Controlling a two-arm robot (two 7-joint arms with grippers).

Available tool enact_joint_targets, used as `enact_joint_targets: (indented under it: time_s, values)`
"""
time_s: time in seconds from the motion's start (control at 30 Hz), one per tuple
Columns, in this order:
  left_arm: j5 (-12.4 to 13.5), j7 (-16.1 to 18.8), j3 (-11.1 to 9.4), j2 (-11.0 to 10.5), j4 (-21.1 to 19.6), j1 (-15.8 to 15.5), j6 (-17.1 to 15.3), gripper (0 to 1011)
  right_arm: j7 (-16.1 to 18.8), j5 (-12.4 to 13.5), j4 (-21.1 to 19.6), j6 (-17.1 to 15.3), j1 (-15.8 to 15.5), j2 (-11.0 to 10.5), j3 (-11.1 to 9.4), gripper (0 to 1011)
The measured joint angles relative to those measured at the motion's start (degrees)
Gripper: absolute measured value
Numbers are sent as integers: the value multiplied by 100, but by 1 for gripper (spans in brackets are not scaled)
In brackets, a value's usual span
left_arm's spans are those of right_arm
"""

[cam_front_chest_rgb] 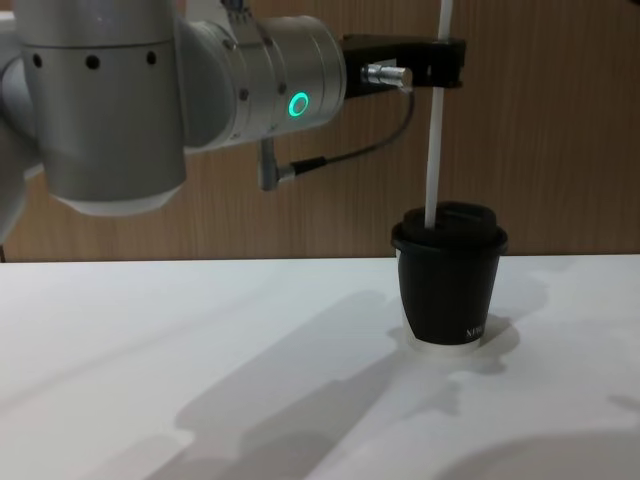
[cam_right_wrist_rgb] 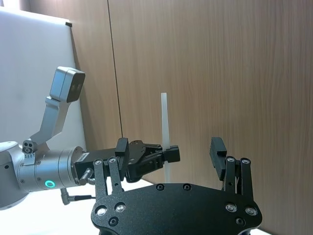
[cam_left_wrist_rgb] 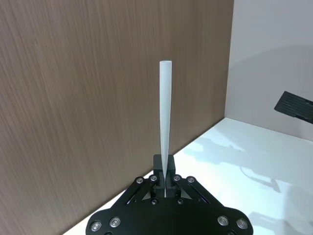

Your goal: Pick up the straw with one hand, pass it to the other hand, and insert it into the cup.

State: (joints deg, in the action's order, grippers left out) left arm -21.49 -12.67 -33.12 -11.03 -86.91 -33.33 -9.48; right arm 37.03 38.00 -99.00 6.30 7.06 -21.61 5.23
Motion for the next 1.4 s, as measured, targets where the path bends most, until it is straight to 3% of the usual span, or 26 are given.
enact_joint_targets:
  time_s: [1.4]
  values:
    - [128,-140,118,320,672,108,281,15,0,0,0,0,0,0,0,1001]
